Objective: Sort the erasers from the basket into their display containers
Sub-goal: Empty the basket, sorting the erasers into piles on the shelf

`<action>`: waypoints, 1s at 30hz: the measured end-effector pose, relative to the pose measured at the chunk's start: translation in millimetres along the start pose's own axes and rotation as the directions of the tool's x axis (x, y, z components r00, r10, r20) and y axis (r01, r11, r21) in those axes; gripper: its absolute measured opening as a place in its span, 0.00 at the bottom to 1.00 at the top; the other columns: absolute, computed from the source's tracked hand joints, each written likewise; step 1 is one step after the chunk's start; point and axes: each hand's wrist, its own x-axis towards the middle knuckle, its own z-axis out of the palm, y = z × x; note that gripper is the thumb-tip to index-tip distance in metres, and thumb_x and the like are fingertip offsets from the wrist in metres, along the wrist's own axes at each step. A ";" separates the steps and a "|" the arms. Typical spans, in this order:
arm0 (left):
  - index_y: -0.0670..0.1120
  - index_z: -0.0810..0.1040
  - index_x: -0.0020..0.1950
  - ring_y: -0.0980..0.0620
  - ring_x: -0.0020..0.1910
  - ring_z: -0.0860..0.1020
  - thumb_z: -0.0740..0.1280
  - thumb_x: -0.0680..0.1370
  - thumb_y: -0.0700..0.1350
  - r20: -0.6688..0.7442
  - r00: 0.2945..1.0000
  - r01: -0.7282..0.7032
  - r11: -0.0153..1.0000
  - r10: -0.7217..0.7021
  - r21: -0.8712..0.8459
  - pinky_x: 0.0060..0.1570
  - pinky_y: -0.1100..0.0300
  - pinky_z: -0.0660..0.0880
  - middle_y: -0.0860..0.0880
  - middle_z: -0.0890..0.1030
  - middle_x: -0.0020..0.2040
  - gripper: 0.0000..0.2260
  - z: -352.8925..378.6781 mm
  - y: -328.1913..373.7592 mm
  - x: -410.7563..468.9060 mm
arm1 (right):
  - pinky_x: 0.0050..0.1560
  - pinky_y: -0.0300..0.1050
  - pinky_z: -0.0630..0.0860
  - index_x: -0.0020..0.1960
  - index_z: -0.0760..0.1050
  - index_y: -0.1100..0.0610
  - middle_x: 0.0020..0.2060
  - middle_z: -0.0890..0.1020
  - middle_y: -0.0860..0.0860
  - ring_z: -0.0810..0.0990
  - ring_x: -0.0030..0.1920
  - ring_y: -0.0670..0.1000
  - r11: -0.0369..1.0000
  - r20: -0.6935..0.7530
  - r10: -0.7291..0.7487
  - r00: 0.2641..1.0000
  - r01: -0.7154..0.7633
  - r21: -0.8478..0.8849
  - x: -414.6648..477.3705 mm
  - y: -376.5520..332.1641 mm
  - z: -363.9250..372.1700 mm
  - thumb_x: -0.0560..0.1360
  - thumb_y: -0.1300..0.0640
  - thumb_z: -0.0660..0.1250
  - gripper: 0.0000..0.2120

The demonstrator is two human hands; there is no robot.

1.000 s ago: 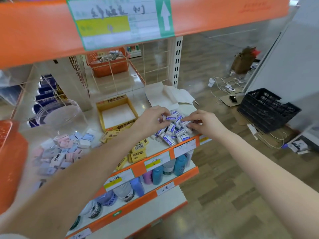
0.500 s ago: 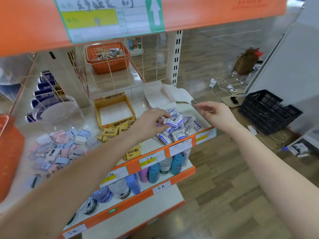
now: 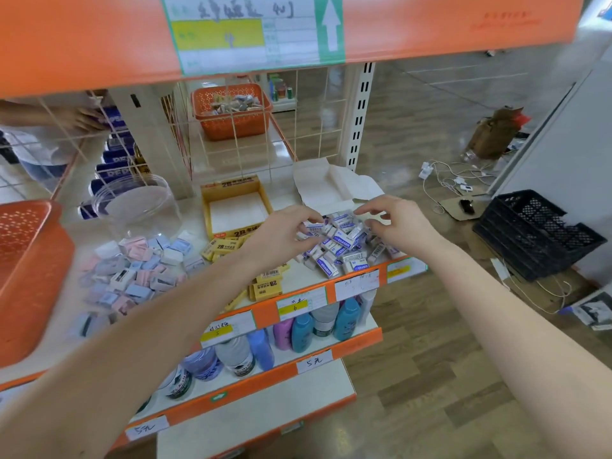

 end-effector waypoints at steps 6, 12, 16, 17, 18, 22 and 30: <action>0.51 0.76 0.61 0.59 0.48 0.76 0.68 0.77 0.47 -0.042 0.996 0.077 0.997 -0.076 0.002 0.51 0.64 0.73 0.58 0.75 0.54 0.12 -23.0 -14.7 -30.9 | 0.46 0.36 0.68 0.53 0.81 0.53 0.49 0.80 0.48 0.76 0.46 0.46 0.983 0.249 -0.016 0.968 0.062 -0.175 26.5 -26.0 5.1 0.74 0.58 0.69 0.08; 0.51 0.77 0.59 0.61 0.45 0.75 0.67 0.77 0.46 -0.138 0.979 0.156 0.988 -0.153 0.012 0.45 0.65 0.71 0.60 0.74 0.48 0.10 -53.5 -41.5 -63.5 | 0.44 0.34 0.69 0.49 0.81 0.51 0.48 0.83 0.48 0.77 0.43 0.45 0.983 0.192 -0.010 0.981 0.045 -0.177 42.2 -39.5 3.4 0.74 0.57 0.70 0.05; 0.50 0.77 0.59 0.60 0.46 0.75 0.67 0.77 0.46 -0.157 0.978 0.146 0.989 -0.139 0.028 0.47 0.64 0.71 0.59 0.74 0.49 0.11 -68.9 -50.4 -79.7 | 0.47 0.34 0.70 0.51 0.81 0.51 0.45 0.81 0.45 0.77 0.43 0.44 0.990 0.177 -0.106 0.978 0.121 -0.075 47.1 -79.7 15.1 0.75 0.58 0.67 0.07; 0.49 0.77 0.59 0.60 0.46 0.75 0.67 0.77 0.46 -0.154 0.978 0.147 0.989 -0.140 0.028 0.47 0.66 0.70 0.59 0.73 0.48 0.11 -73.5 -53.4 -84.0 | 0.45 0.32 0.69 0.52 0.81 0.51 0.45 0.80 0.45 0.76 0.42 0.42 0.988 0.183 -0.133 0.974 0.144 -0.050 49.3 -92.6 20.5 0.76 0.58 0.67 0.07; 0.49 0.77 0.59 0.60 0.45 0.74 0.68 0.77 0.45 -0.158 0.979 0.137 0.990 -0.131 0.029 0.46 0.68 0.69 0.60 0.73 0.47 0.11 -79.3 -56.3 -89.1 | 0.42 0.28 0.68 0.52 0.80 0.50 0.45 0.80 0.44 0.75 0.41 0.40 0.984 0.190 -0.165 0.968 0.174 -0.029 51.8 -106.4 26.7 0.76 0.57 0.67 0.07; 0.49 0.78 0.59 0.62 0.45 0.74 0.68 0.76 0.43 -0.208 0.973 0.118 0.989 -0.097 0.092 0.47 0.73 0.68 0.57 0.78 0.52 0.11 -113.8 -74.1 -115.8 | 0.38 0.20 0.66 0.53 0.80 0.51 0.43 0.78 0.42 0.73 0.39 0.36 0.954 0.239 -0.293 0.926 0.298 0.015 60.3 -167.6 58.3 0.75 0.57 0.68 0.08; 0.46 0.79 0.58 0.57 0.47 0.74 0.67 0.74 0.39 -0.439 0.855 0.363 0.923 -0.275 0.129 0.49 0.63 0.70 0.53 0.78 0.52 0.13 -187.9 -127.2 -209.2 | 0.45 0.27 0.72 0.55 0.80 0.51 0.47 0.79 0.44 0.76 0.42 0.38 0.860 0.259 -0.509 0.821 0.484 0.158 70.3 -286.9 131.9 0.76 0.58 0.66 0.09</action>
